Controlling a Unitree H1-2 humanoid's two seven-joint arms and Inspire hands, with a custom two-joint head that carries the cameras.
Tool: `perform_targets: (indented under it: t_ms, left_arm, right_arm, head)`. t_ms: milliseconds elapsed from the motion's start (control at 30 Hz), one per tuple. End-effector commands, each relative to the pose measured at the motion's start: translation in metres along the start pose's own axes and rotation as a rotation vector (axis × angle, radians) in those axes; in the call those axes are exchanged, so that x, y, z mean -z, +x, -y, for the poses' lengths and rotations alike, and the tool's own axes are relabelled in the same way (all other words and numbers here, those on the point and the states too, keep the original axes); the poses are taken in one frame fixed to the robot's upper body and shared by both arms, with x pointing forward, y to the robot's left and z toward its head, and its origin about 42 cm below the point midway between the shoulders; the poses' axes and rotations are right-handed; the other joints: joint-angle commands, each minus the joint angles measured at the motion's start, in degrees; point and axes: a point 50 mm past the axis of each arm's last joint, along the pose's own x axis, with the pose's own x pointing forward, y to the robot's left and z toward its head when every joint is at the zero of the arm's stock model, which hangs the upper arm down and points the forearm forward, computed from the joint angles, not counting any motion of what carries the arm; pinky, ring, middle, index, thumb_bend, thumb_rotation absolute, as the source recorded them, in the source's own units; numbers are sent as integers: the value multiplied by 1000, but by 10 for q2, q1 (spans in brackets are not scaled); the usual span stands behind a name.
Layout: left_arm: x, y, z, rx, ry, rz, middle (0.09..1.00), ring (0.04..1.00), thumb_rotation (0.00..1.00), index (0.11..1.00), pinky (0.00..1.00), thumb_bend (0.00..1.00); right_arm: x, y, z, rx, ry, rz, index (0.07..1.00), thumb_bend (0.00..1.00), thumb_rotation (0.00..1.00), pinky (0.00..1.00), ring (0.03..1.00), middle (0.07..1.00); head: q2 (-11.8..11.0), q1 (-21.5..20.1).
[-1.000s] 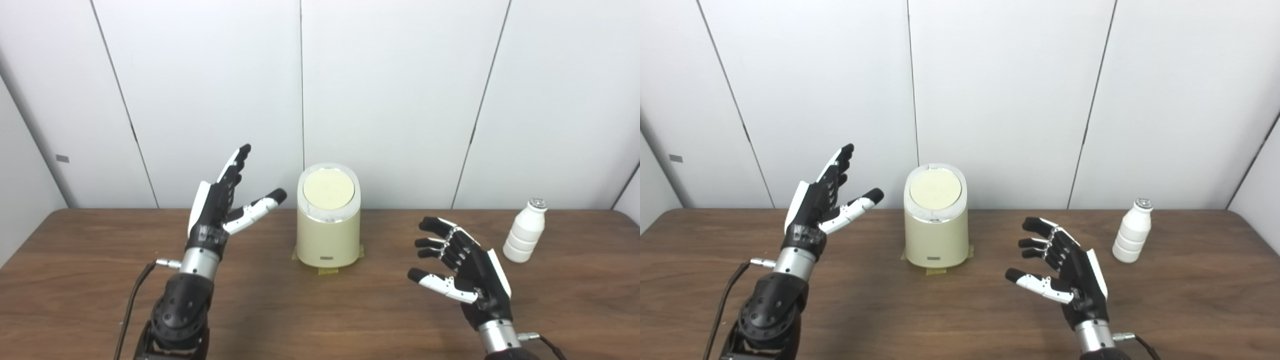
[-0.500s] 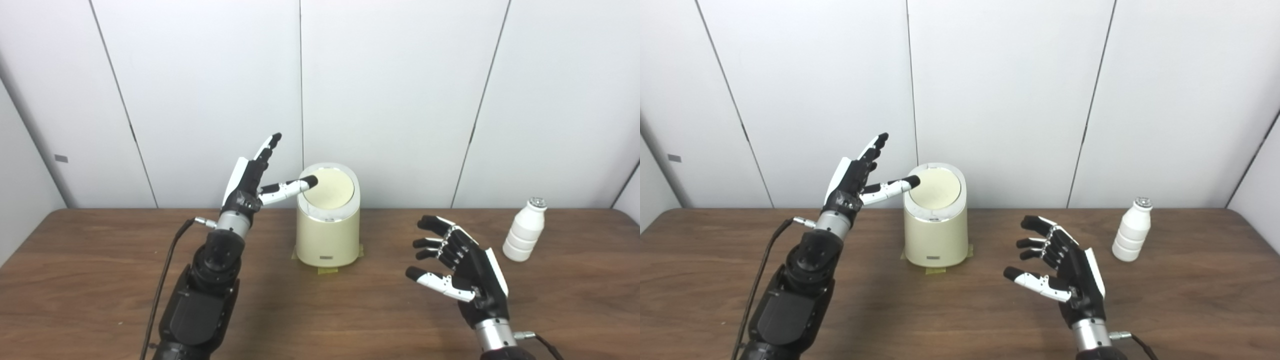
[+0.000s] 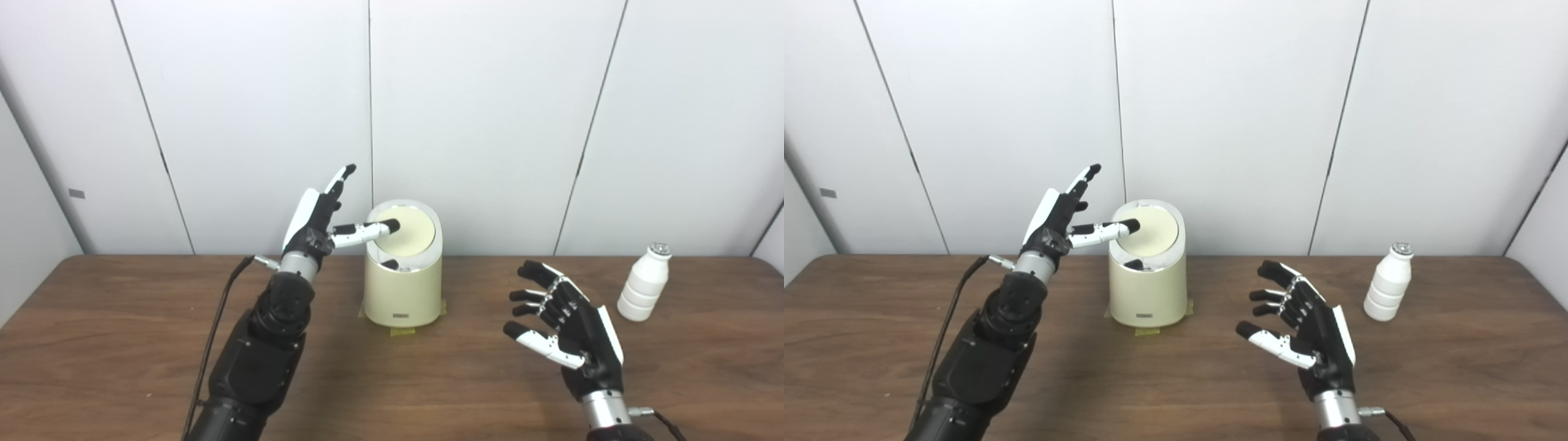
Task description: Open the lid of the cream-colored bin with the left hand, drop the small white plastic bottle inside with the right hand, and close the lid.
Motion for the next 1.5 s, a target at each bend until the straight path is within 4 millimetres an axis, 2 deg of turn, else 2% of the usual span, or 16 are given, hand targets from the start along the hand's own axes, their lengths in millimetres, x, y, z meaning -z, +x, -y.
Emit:
perform_targets:
  t_ms: [0,100,300,400,500,833,1167,1467]
  left_arm:
    - [-34,19,-15,-40,55,113,1000,1000,291,1000,862,900]
    - [-35,20,-13,-18,101,117,1000,1000,278,1000,860,925]
    - [-39,23,-6,12,203,105,1000,1000,315,1000,916,968]
    - [-42,25,-2,25,270,87,1000,1000,338,1000,892,989]
    - [-45,25,2,26,359,64,1000,1000,306,1000,889,952]
    - [-48,24,15,-26,626,73,1000,1000,134,1000,978,844]
    - [-44,23,13,-31,627,77,1000,1000,131,1000,968,796]
    - [-46,27,-2,-73,615,61,1000,1000,209,1000,924,799]
  right_arm:
    - [-18,16,-2,-1,6,100,761,810,199,510,622,780]
    - [-21,15,-3,-5,5,106,758,802,195,501,617,775]
    - [-23,15,-5,2,-3,102,757,790,181,494,616,776]
    - [-23,16,-6,3,-1,102,757,793,178,492,615,775]
    - [-23,16,-5,3,-6,104,756,797,183,485,614,774]
    - [-23,16,-7,1,-2,111,745,809,203,482,605,762]
    - [-23,16,-7,-1,-7,107,741,819,214,483,603,756]
    - [-22,16,-5,-2,-3,104,740,814,208,488,598,748]
  head:
    - [1,0]
    - [2,0]
    - [4,0]
    - [5,0]
    - [5,1]
    - [8,1]
    - [9,2]
    - [11,4]
